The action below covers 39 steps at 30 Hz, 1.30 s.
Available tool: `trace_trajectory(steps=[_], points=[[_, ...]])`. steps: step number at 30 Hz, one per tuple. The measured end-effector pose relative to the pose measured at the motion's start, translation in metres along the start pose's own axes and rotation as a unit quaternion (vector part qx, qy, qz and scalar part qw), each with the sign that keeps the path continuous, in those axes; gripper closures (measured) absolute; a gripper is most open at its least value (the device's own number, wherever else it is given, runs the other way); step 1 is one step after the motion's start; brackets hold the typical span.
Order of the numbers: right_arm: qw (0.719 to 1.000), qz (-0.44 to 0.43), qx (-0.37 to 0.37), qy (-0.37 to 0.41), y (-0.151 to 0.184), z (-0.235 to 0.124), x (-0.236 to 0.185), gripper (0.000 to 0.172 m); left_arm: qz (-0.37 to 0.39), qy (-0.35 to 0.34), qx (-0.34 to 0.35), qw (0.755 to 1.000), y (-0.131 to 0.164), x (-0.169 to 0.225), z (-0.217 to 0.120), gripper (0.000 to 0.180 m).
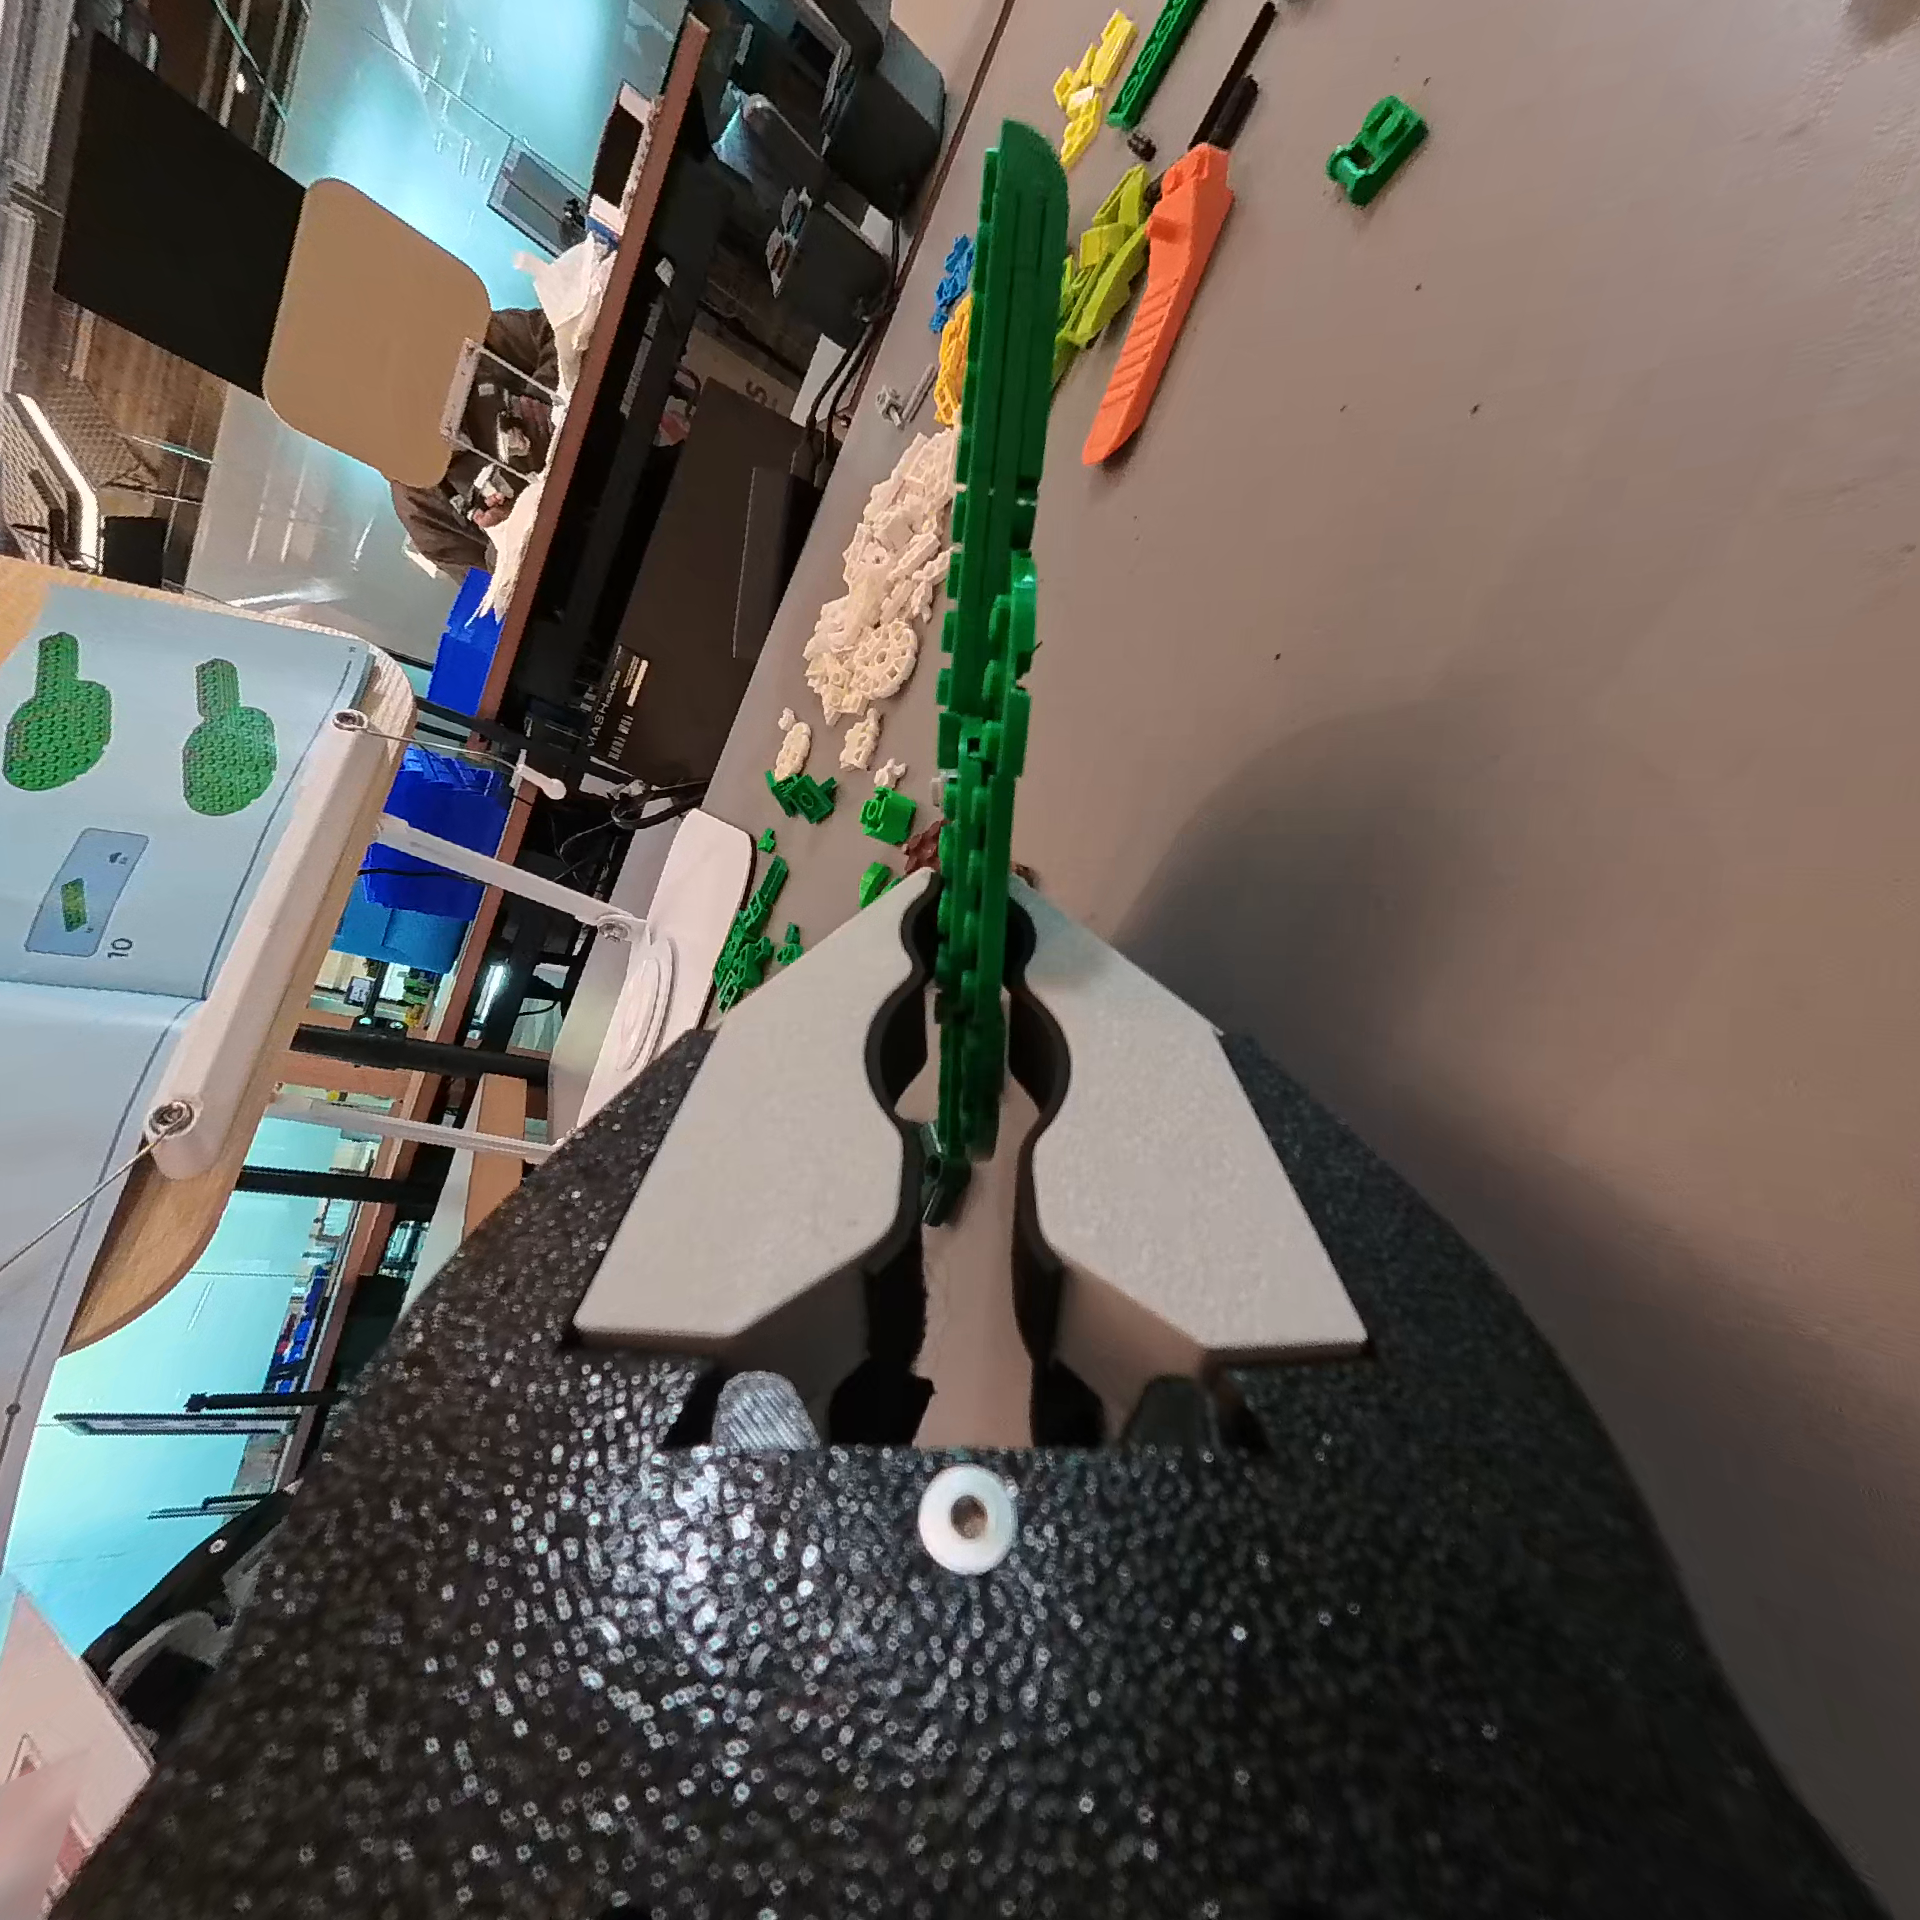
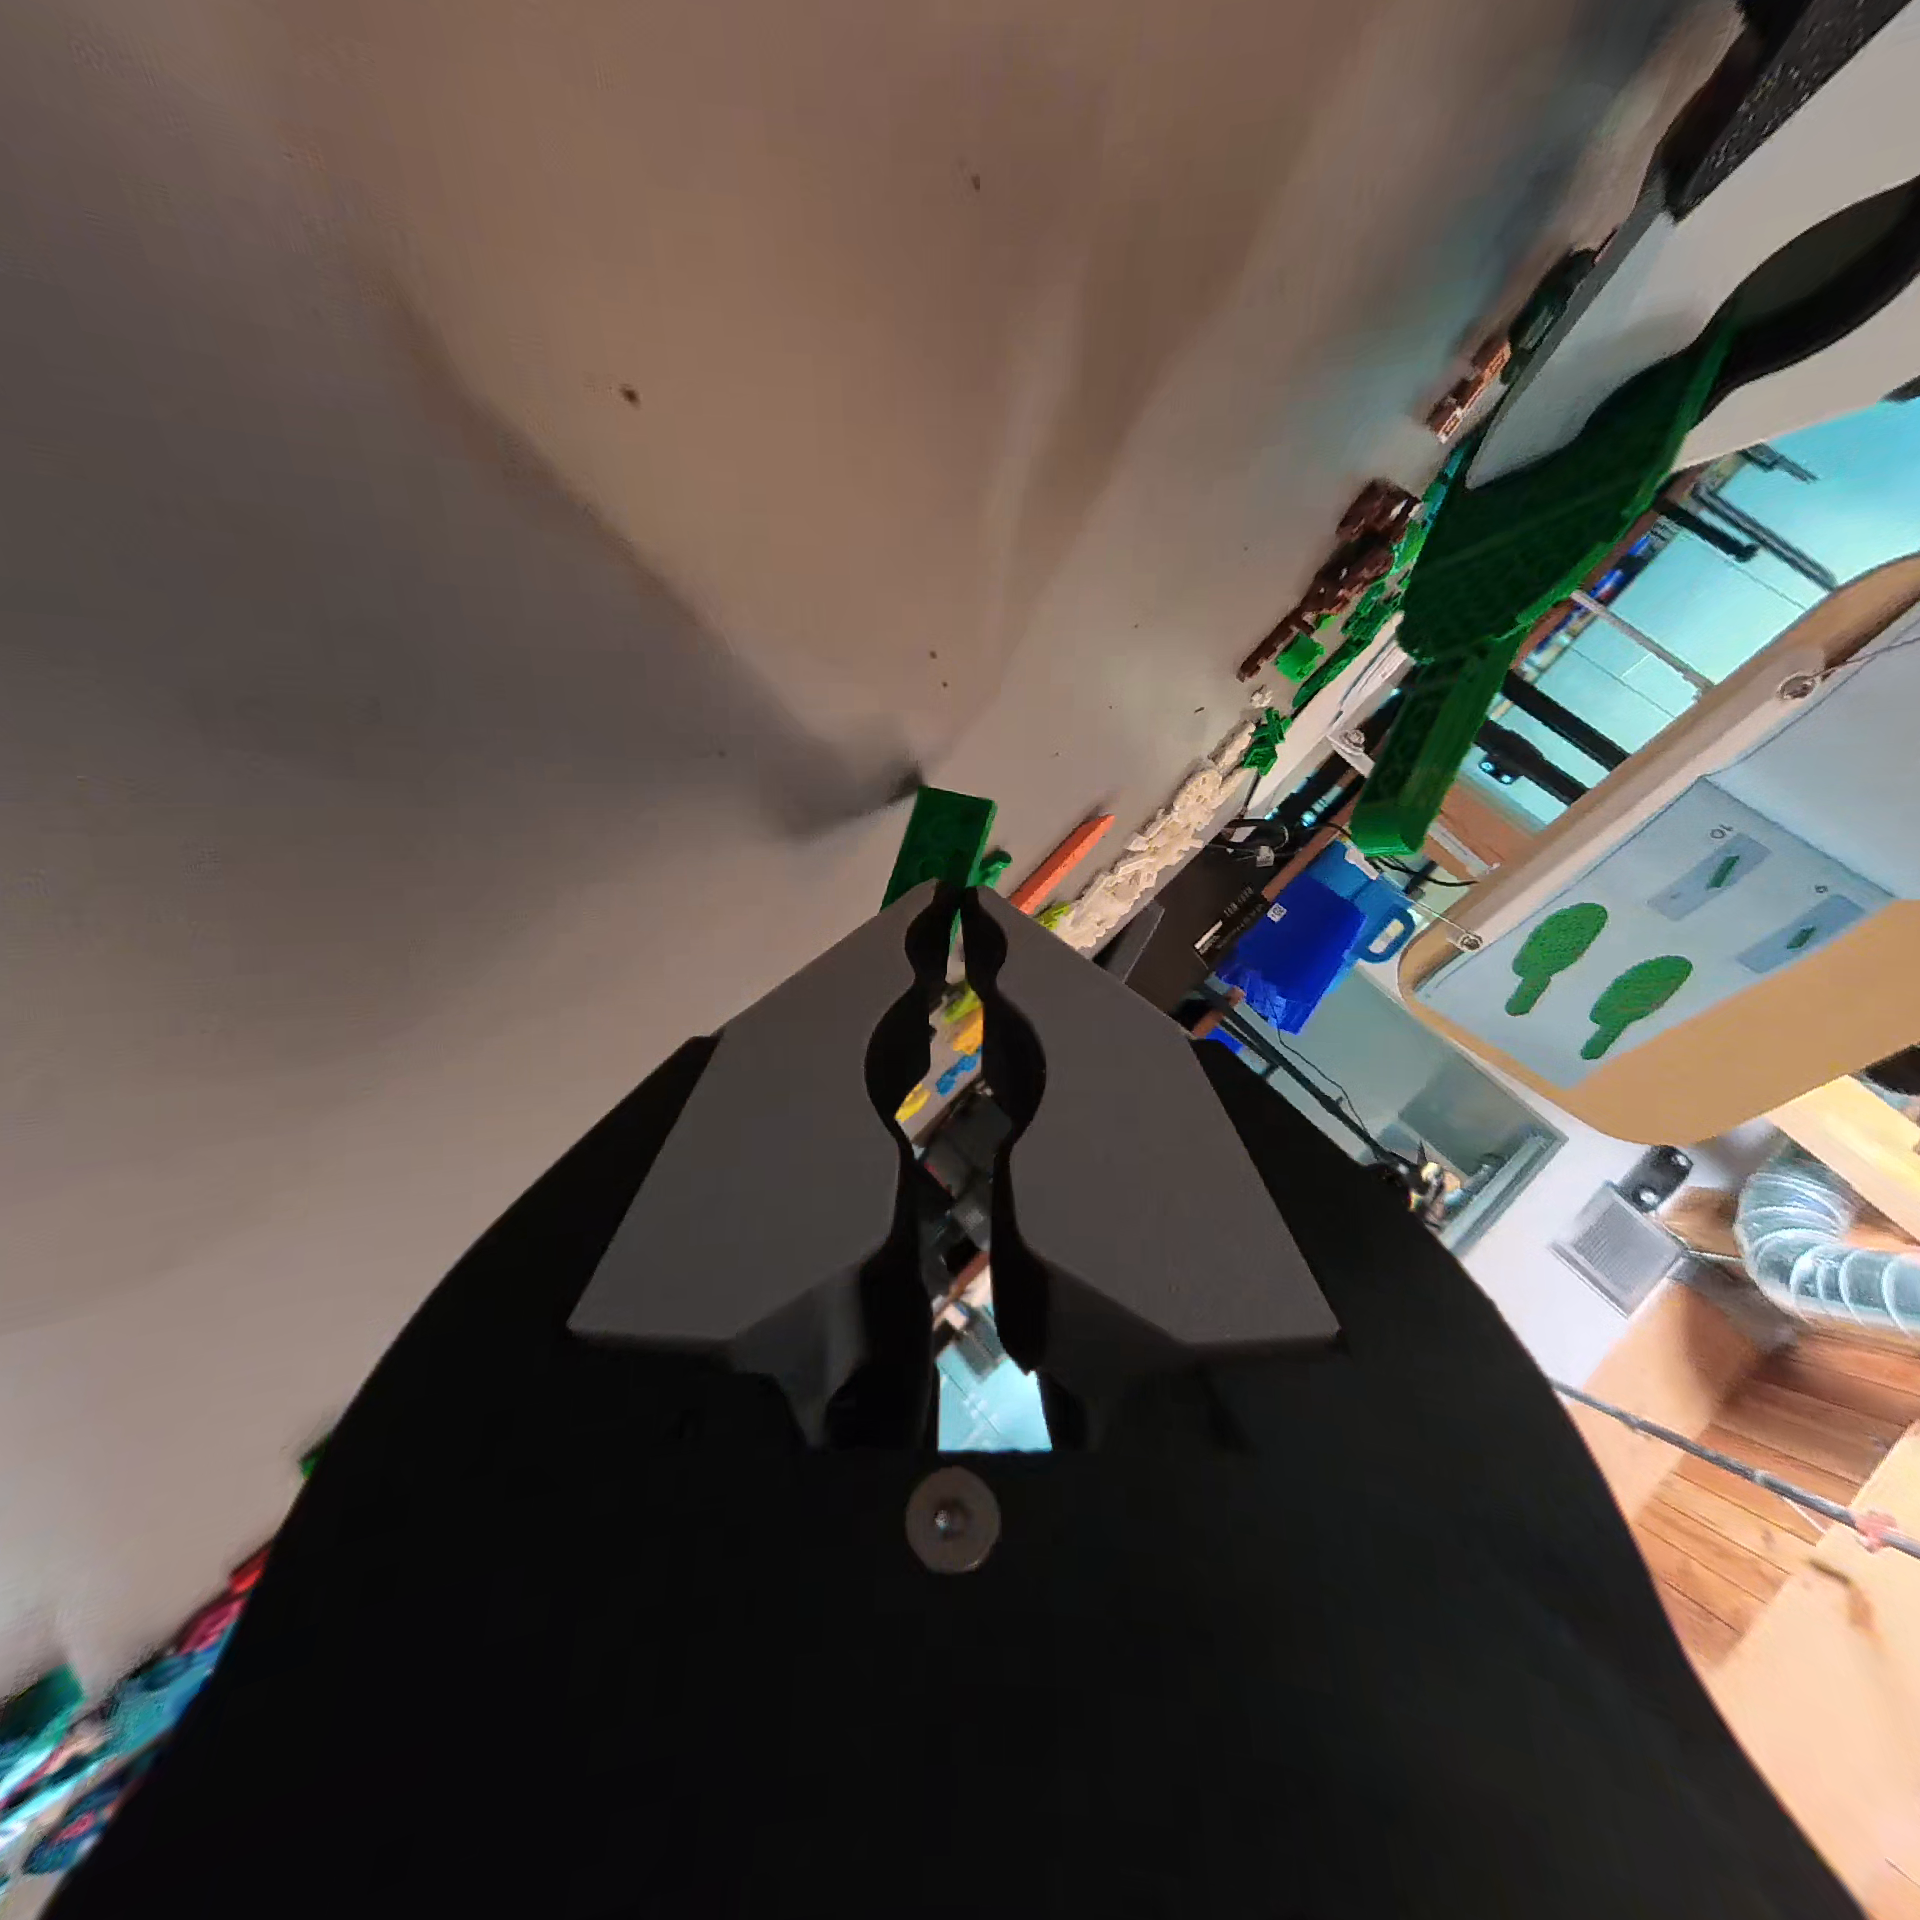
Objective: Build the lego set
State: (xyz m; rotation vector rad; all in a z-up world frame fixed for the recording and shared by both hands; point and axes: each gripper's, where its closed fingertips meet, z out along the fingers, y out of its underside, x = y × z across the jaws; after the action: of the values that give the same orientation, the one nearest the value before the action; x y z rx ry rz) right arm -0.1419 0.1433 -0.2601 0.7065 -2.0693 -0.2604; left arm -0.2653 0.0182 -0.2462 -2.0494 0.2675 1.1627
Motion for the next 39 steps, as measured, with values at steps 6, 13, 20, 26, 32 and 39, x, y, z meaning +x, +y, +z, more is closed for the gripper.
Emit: trace_trajectory(steps=[6, 13, 20, 26, 32, 39], points=[[0.999, -0.036, 0.032, -0.006, -0.023, -0.017, -0.014, 0.172, 0.001, 0.001, 0.001, 1.000, 0.000, 0.001, 0.000, 0.174], [0.911, 0.321, 0.179, -0.186, -0.040, -0.046, -0.016, 0.141, 0.005, 0.003, 0.003, 1.000, -0.002, 0.002, 0.000, 0.175], [0.789, 0.584, 0.167, -0.087, 0.052, 0.022, 0.114, 0.147, 0.038, 0.002, 0.008, 0.999, -0.010, 0.007, 0.001, 0.174], [0.729, 0.646, 0.155, -0.164, 0.056, 0.149, 0.189, 0.152, 0.062, 0.005, 0.014, 0.998, -0.011, 0.010, 0.001, 0.174], [0.724, 0.655, 0.091, -0.197, 0.069, 0.262, 0.200, 0.163, 0.053, 0.009, 0.018, 0.998, -0.009, 0.009, 0.000, 0.175], [0.731, 0.615, 0.094, -0.279, 0.054, 0.286, 0.178, 0.164, 0.050, 0.016, 0.029, 0.998, -0.014, 0.012, -0.001, 0.174]])
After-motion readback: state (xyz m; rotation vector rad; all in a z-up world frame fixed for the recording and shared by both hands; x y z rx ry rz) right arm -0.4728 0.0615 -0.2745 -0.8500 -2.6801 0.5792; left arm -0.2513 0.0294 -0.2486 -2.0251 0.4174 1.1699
